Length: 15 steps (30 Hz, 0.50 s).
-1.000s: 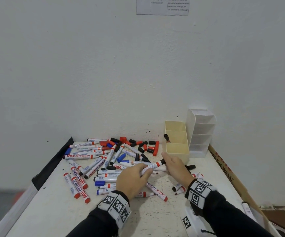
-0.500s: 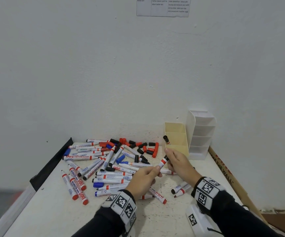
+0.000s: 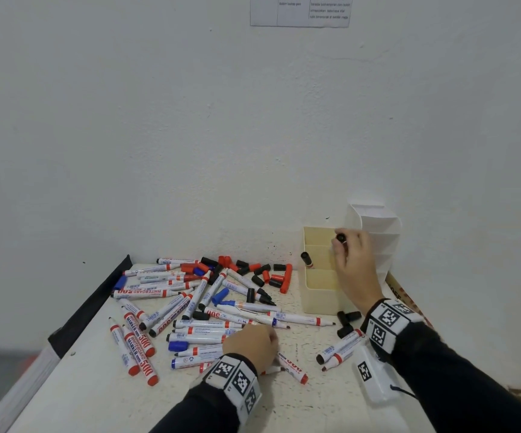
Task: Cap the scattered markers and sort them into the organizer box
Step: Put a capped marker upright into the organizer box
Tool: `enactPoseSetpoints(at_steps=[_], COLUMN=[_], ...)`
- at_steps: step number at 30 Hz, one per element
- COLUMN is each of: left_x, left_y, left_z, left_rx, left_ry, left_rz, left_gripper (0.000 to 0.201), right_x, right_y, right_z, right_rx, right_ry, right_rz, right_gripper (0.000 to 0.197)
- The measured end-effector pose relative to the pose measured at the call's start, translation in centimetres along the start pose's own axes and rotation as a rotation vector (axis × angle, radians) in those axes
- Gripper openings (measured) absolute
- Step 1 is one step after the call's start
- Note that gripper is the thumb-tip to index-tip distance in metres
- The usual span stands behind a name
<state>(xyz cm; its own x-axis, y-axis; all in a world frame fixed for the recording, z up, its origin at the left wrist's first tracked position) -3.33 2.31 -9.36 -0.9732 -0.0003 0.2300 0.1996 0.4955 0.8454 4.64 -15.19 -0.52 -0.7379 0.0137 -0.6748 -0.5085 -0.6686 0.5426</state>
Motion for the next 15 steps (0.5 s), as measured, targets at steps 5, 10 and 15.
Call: enactPoseSetpoints(at_steps=[5, 10, 15], left_x=[-0.4, -0.7, -0.2], left_y=[-0.6, -0.7, -0.1], left_z=[-0.7, -0.4, 0.1], left_rx=[-0.082, 0.0, 0.117], left_ry=[-0.012, 0.033, 0.042], left_rz=[0.008, -0.009, -0.09], left_gripper=[0.032, 0.033, 0.029], right_x=[0.3, 0.8, 1.9], right_y=[-2.1, -3.6, -2.8], right_z=[-1.5, -2.9, -1.6], right_rx=[0.034, 0.159, 0.148], right_ry=[0.002, -0.032, -0.105], right_rz=[0.124, 0.365, 0.131], right_gripper=[0.024, 0.027, 0.02])
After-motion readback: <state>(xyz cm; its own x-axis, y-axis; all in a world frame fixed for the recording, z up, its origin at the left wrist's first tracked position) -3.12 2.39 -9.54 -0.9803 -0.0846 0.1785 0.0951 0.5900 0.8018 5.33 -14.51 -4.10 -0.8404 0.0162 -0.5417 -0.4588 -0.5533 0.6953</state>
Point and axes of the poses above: each hand's wrist, its own x-axis away from the middle knuckle, its own y-axis out of the back of the hand, z = x × y, the point moved 3 cm from there along -x, towards the middle knuckle, and after that the axes turned 9 degrees about x, right-handed, at the moved point
